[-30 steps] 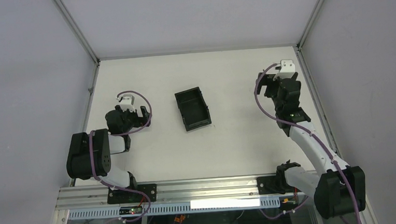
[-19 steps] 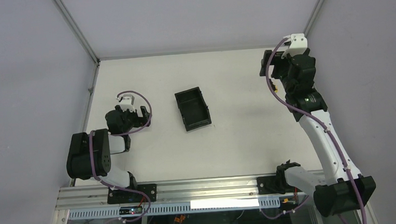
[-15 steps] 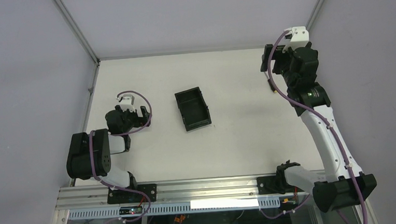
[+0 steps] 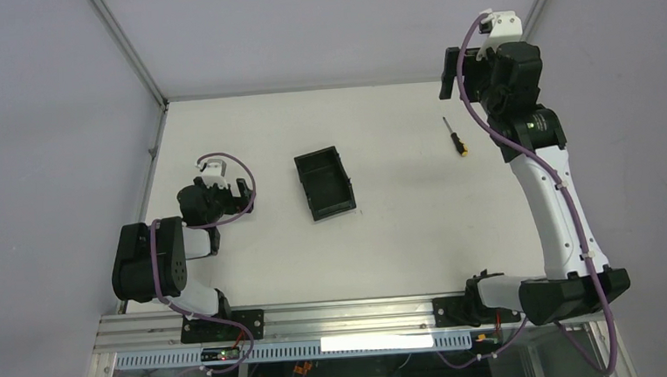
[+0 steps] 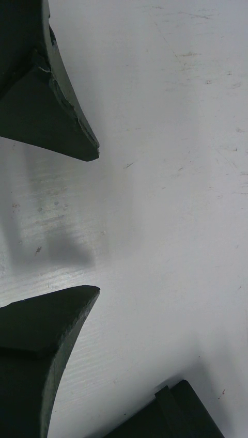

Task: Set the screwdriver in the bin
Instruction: Pick up the screwdriver from the center of the board.

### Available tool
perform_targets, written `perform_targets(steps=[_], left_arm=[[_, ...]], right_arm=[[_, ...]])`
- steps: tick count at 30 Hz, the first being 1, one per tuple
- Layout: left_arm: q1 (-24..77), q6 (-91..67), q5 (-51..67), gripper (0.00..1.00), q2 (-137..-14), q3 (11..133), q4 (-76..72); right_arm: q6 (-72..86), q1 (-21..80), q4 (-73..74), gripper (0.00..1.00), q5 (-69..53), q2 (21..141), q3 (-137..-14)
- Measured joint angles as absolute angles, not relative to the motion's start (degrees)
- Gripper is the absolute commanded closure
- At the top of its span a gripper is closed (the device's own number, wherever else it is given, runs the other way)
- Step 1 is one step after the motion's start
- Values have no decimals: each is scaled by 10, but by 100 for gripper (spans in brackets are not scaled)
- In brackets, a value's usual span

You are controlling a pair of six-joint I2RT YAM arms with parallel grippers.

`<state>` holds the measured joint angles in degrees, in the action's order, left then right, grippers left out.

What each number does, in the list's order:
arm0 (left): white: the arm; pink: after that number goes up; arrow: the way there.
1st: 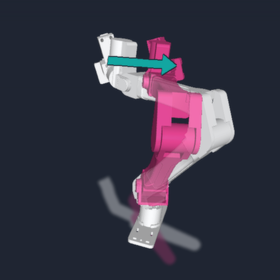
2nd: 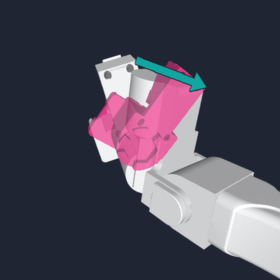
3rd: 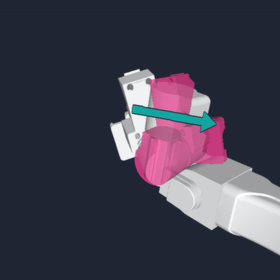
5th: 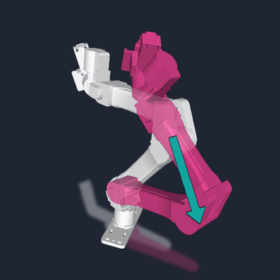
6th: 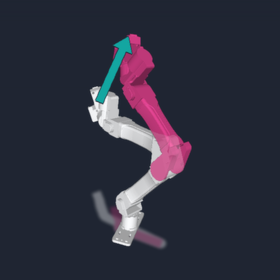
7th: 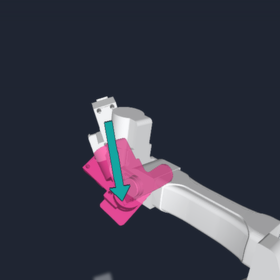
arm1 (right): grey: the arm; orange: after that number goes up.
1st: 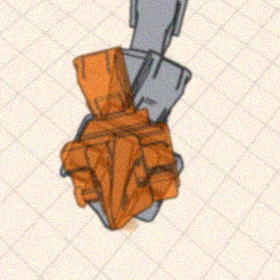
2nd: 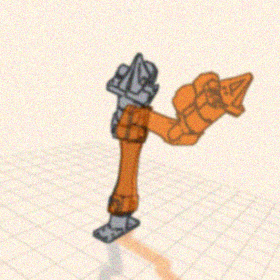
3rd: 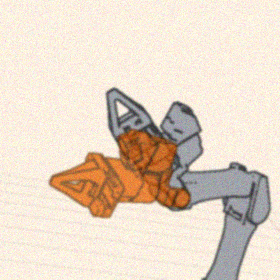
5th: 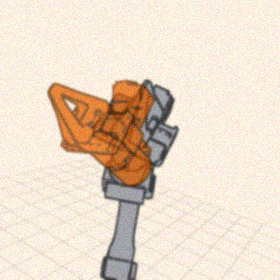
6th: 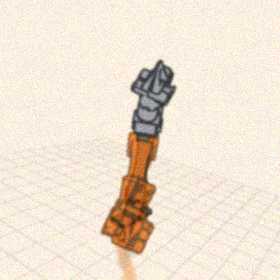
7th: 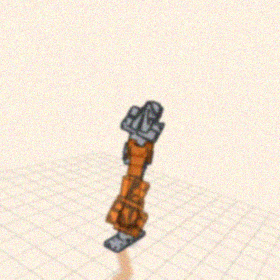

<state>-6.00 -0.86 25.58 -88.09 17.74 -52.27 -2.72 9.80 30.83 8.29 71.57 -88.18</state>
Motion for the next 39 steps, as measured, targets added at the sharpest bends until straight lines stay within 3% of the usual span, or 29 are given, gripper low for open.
perform_targets(steps=[12,26,39], left_arm=[[-60,-9,256,1,-881,177,-523],[-60,-9,256,1,-881,177,-523],[-60,-9,256,1,-881,177,-523]], right_arm=[[-27,67,363,1,72,797,-946],[-16,-13,394,1,21,1023,-959],[-17,-36,388,3,15,1141,-959]])
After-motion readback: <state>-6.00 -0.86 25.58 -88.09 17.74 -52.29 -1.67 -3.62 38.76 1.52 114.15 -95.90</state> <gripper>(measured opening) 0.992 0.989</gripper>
